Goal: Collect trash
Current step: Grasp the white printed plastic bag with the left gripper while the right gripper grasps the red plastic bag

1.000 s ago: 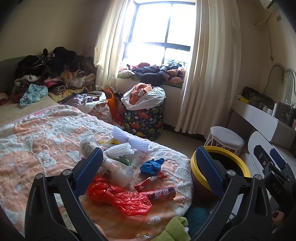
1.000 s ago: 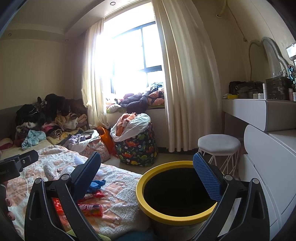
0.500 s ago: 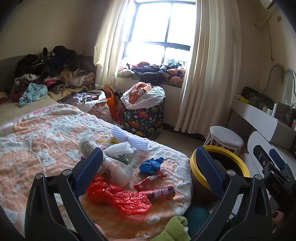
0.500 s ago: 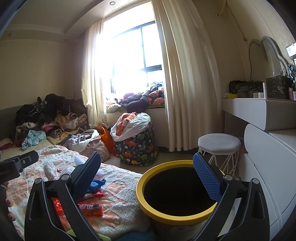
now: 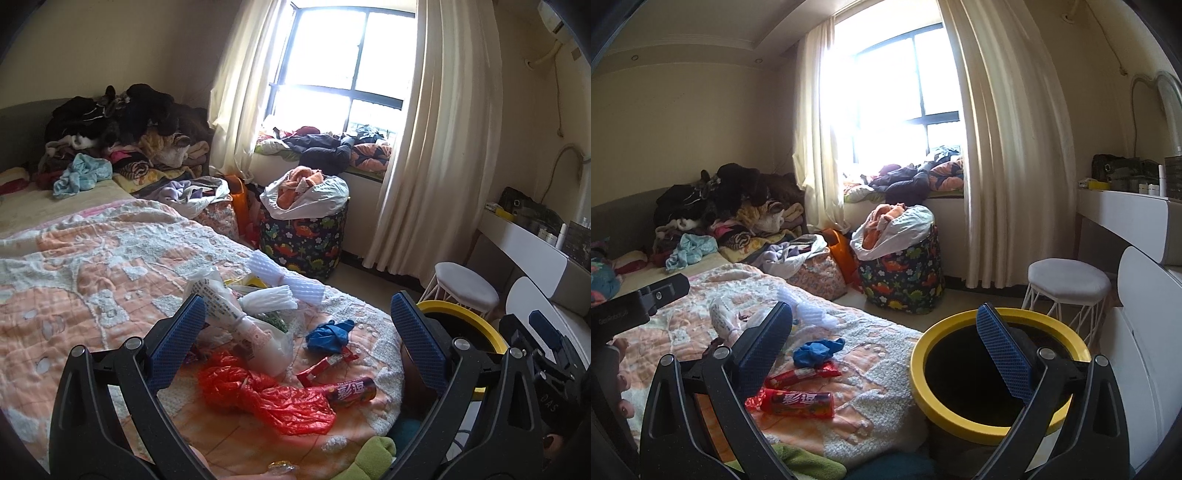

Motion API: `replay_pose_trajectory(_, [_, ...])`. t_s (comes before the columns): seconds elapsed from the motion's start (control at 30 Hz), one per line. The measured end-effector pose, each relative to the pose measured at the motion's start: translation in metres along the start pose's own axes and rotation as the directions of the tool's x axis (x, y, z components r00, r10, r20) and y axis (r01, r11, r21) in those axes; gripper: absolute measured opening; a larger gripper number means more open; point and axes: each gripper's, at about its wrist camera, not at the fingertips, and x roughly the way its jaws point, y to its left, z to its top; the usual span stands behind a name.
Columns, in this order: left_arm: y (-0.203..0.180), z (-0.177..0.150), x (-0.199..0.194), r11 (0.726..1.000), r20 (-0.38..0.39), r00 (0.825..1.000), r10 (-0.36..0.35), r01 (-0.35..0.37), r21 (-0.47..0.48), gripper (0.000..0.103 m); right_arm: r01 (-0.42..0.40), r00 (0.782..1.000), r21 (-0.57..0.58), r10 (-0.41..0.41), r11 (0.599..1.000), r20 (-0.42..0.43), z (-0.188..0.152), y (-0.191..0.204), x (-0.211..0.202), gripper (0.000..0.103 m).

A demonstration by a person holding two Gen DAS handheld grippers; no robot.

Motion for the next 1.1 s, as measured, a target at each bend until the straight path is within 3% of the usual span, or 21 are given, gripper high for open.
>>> replay_pose_trajectory(0.37, [0.043,0.004,0.005,0.995,-0.001,0.996,0.084,-0.084,-0.061,0.092,-0.155,0.985,-0.067,0.15,0.986,-0.081,-0.001,0.047,0.022,0.097])
replay_pose_trajectory(0.53, [0.066,0.005,0.009,0.988,-0.023,0.993,0.119,-0.12,-0.096,0.092,-0.249,0.962,-0.102,0.234,0.963,-0.141,-0.004,0.074,0.03,0.097])
replay_pose_trajectory(0.67, [0.088,0.003,0.019,0.981,-0.069,0.989,0.132,-0.141,-0.132,0.092,-0.338,0.926,-0.132,0.304,0.932,-0.223,-0.012,0.096,0.039,0.097])
replay_pose_trajectory(0.97, [0.112,-0.001,0.053,0.986,-0.163,0.986,0.022,-0.048,-0.158,0.092,-0.462,0.855,-0.239,0.358,0.854,-0.374,-0.034,0.135,0.054,0.097])
replay_pose_trajectory(1.1, [0.105,0.0,0.077,0.99,-0.214,0.976,-0.035,0.003,-0.144,0.092,-0.485,0.843,-0.33,0.333,0.81,-0.423,-0.046,0.148,0.062,0.097])
